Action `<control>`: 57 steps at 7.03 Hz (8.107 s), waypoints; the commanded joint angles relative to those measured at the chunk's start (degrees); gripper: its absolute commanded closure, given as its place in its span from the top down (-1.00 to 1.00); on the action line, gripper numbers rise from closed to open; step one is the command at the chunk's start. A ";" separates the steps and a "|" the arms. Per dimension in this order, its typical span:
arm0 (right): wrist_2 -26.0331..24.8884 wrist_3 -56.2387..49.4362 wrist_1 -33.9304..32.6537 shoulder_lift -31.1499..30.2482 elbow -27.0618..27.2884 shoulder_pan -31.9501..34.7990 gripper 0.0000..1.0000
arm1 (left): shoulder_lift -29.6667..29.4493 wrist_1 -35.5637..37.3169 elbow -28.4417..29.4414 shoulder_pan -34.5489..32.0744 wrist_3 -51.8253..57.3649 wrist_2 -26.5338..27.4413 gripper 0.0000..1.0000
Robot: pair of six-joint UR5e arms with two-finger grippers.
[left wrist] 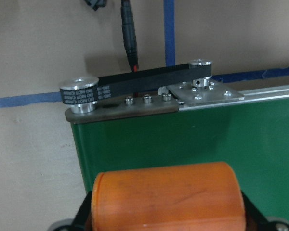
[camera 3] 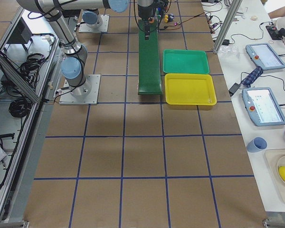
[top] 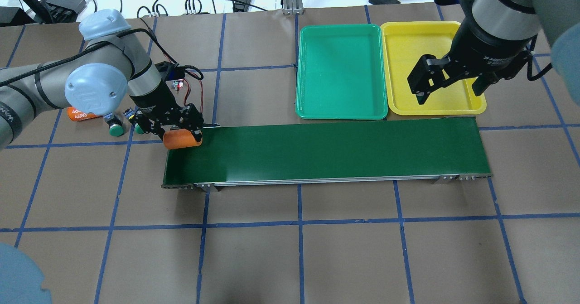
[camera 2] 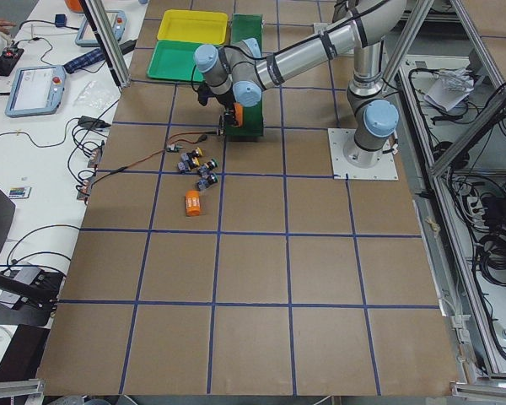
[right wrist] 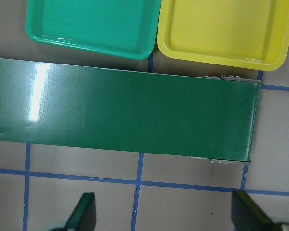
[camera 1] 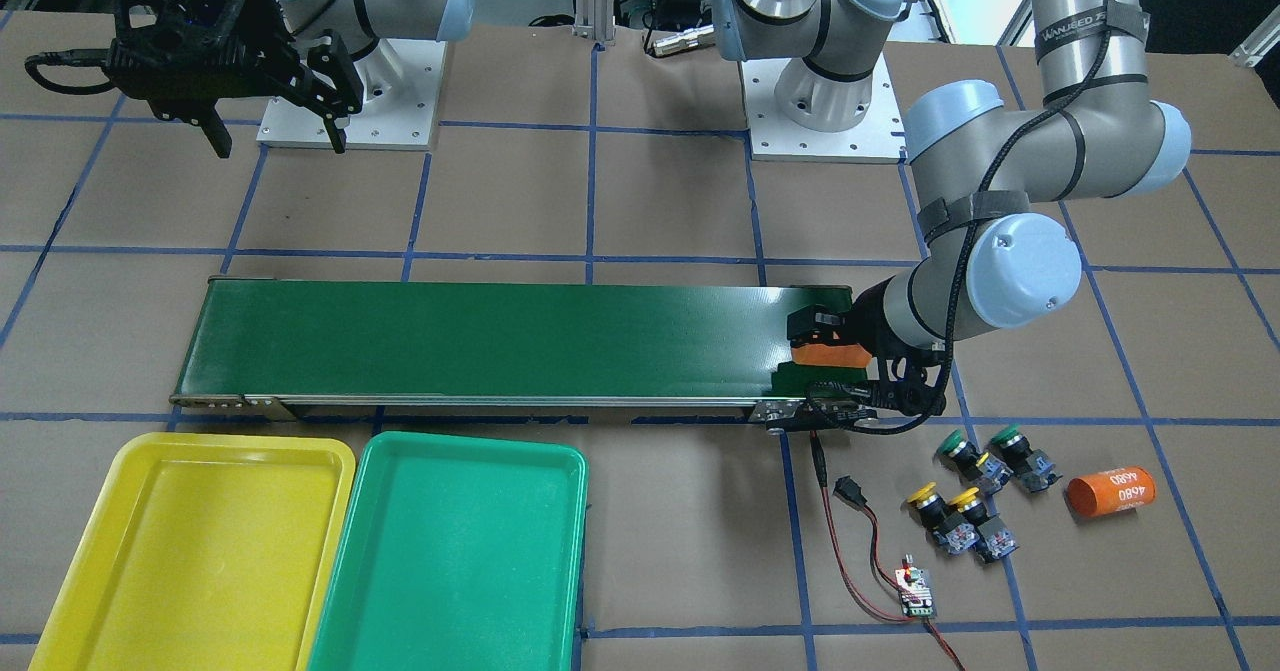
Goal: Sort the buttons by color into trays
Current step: 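Carry the orange cylinder onto the conveyor belt and open the left gripper, then return the left gripper and grasp the second orange cylinder, then carry the second orange cylinder onto the belt and release it, then move the left gripper over the green push-button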
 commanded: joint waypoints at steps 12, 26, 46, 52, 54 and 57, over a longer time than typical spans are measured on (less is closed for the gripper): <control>0.33 0.00 0.00 -0.06 0.00 0.00 1.00 | -9.32 20.62 13.43 18.72 14.50 6.42 1.00; -0.28 -0.09 0.44 0.12 0.00 -0.09 1.00 | -17.42 28.89 12.12 23.73 17.67 6.16 1.00; -0.28 -0.09 0.44 0.12 0.00 0.00 1.00 | 3.15 7.71 -3.79 -1.23 3.08 2.56 -1.00; -0.28 -0.09 0.53 0.12 0.00 0.00 1.00 | 4.90 7.71 -6.15 -1.49 2.37 2.21 1.00; -0.28 -0.09 0.53 0.12 0.00 0.00 1.00 | 8.83 7.19 -3.89 -0.97 2.02 3.25 1.00; -0.28 -0.09 0.53 0.12 0.00 0.00 1.00 | 8.08 7.62 2.61 9.18 2.99 4.75 1.00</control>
